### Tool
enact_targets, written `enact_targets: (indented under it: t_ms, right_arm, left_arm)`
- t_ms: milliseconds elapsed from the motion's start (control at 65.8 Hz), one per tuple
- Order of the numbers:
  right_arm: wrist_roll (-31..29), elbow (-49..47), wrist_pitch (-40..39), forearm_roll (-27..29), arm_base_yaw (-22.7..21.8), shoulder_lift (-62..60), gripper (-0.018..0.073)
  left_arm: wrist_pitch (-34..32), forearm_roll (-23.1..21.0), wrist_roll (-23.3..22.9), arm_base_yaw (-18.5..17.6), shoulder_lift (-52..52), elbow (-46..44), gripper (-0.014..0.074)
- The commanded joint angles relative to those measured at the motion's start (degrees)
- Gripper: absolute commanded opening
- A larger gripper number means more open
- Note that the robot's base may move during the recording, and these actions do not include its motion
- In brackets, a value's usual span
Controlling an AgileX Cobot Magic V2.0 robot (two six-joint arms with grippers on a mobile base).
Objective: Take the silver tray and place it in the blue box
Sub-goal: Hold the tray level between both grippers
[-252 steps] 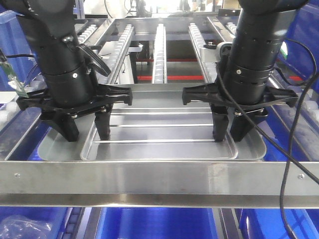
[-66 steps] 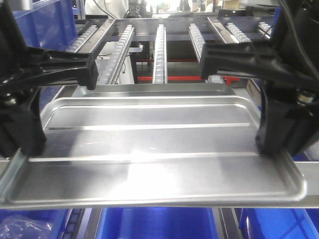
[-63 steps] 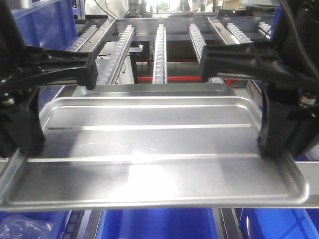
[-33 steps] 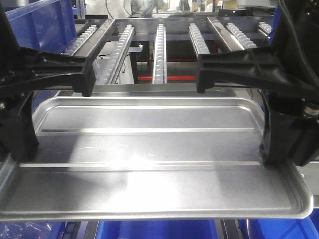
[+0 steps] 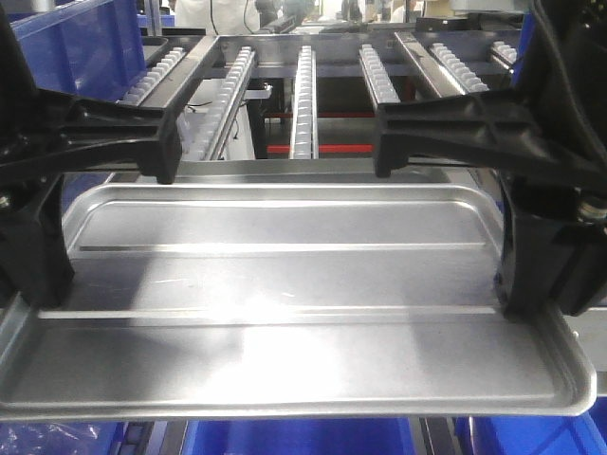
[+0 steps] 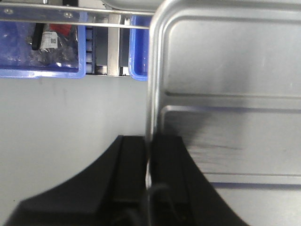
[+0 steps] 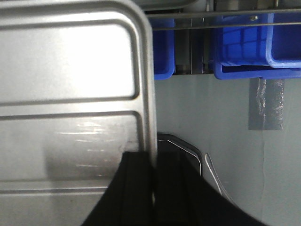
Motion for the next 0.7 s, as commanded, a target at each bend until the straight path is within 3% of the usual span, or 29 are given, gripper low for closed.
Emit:
enact_targets:
  t_ms: [0, 684]
  right_arm:
    - [0.4, -1.7, -3.6, -1.6, 0.1, -1.8, 0.0056]
    - [0.4, -1.7, -3.6, -1.6, 0.1, -1.8, 0.0056]
  left_arm:
    - [-3.2, 0.3, -0.5, -0.8, -1.9, -1.5, -0.0013]
    - [-3.2, 0.3, -0.5, -0.8, -1.9, -1.5, -0.0013]
